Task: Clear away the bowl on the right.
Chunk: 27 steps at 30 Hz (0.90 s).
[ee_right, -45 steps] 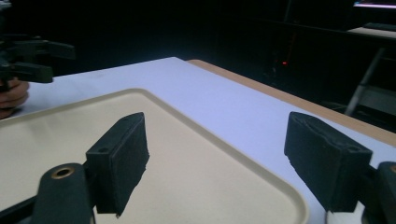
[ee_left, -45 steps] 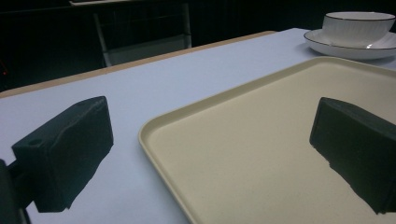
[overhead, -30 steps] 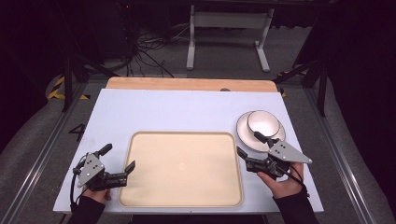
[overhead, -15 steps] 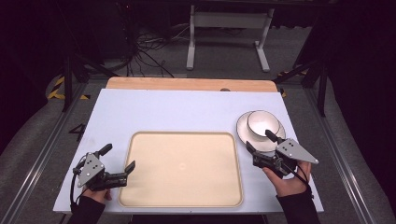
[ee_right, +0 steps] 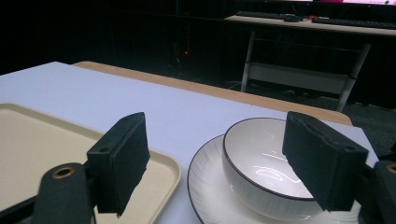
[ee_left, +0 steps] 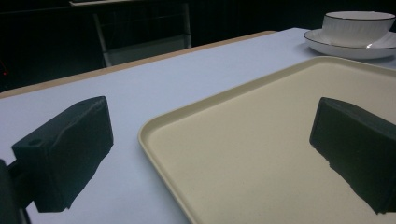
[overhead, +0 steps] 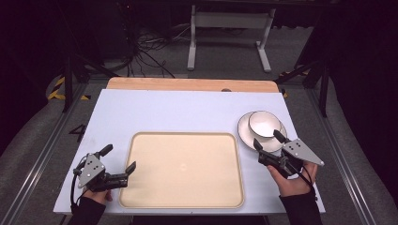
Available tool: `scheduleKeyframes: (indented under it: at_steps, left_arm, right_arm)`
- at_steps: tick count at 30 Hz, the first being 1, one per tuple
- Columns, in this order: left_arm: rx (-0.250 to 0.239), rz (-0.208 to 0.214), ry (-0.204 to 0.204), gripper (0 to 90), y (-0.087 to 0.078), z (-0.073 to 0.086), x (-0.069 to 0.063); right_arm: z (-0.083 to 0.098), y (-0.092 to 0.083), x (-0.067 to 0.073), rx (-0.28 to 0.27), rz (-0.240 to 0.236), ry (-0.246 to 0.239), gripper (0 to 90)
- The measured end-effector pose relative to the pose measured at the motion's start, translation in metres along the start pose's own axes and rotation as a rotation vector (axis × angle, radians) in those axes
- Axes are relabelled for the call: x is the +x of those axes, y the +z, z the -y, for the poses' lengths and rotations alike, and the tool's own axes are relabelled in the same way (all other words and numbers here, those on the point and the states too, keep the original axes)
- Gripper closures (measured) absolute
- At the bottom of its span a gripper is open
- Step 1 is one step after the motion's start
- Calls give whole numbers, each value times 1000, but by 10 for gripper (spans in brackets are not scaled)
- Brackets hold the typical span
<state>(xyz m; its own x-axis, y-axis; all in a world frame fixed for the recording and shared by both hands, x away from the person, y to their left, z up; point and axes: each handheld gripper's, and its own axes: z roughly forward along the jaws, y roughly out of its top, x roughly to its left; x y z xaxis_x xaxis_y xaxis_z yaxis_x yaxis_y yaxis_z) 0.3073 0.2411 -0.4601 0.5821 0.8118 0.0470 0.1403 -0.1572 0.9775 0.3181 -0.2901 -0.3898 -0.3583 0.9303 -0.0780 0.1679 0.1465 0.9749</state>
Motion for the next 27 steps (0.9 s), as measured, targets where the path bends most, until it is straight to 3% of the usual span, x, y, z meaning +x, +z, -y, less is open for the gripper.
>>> scheduleKeyframes:
  at_steps: [17,27]
  left_arm:
    - [3,-3,2,1,0,0,0]
    - [4,-4,3,2,0,0,0]
  right_arm:
    - [-3,-1,-19,-9,55,30,229]
    - [-12,15,-41,24,88,41,229]
